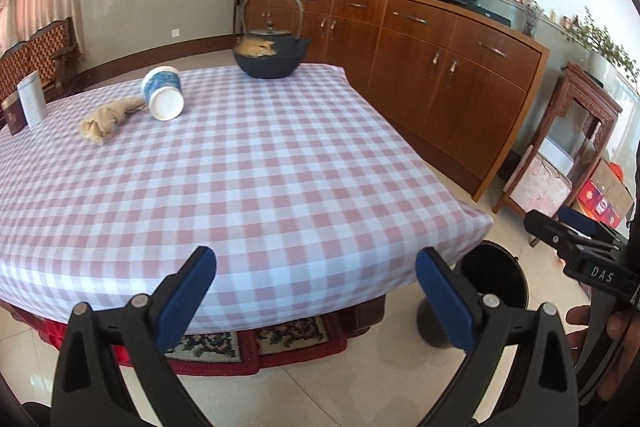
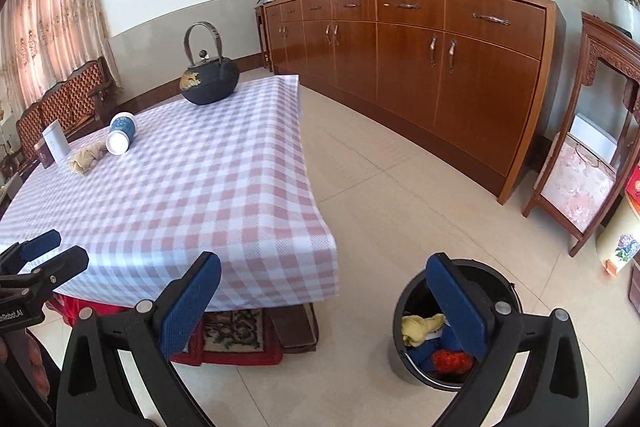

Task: Collect trash
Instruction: 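Move both tools back toward the table items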

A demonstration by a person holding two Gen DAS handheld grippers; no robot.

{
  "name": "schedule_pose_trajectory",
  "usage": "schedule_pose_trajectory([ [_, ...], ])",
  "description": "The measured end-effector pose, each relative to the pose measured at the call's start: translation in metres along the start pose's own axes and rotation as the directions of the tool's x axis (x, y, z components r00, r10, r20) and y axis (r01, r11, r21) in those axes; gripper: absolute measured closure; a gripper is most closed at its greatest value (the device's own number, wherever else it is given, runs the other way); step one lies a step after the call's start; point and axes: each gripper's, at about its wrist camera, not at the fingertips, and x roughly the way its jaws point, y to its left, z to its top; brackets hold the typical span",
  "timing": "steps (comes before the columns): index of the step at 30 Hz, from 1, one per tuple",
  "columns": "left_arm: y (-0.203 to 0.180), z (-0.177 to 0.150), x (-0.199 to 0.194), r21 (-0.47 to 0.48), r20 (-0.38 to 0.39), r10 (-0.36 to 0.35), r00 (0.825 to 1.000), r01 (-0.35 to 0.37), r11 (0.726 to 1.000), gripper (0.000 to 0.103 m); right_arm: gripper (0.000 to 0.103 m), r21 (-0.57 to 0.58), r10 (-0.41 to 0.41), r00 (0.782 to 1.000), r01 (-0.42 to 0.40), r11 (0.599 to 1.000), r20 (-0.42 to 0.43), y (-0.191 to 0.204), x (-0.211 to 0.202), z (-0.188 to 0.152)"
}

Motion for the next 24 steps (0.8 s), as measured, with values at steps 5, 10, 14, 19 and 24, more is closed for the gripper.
schedule_pose_trajectory([
  [5, 0.045, 0.003, -0.009, -0.065, 0.016, 0.089, 0.996, -0.088, 0.994, 0.003, 0.0, -0.07, 0.069, 0.998, -0.069, 0.995, 0.001, 0.049, 0.017, 0.018],
  [10, 0.079, 0.007, -0.016, -0.109, 0.031, 0.17, 0.985, -0.165, 0.98, 0.003, 0.0, -0.146, 0.103, 0.994, -0.109, 0.983, -0.047, 0.097, 0.037, 0.033],
  [14, 0.103, 0.012, -0.018, -0.133, 0.036, 0.212, 0.977, -0.206, 0.969, 0.003, 0.0, -0.171, 0.154, 0.984, -0.168, 0.971, -0.09, 0.131, 0.053, 0.041],
  [19, 0.139, 0.022, -0.018, -0.155, 0.05, 0.252, 0.966, -0.242, 0.958, 0.008, 0.0, -0.223, 0.225, 0.969, -0.243, 0.944, -0.104, 0.176, 0.07, 0.052],
  [24, 0.174, 0.035, -0.007, -0.163, 0.046, 0.271, 0.962, -0.26, 0.952, 0.015, 0.0, -0.287, 0.269, 0.956, -0.291, 0.912, -0.116, 0.222, 0.091, 0.066],
])
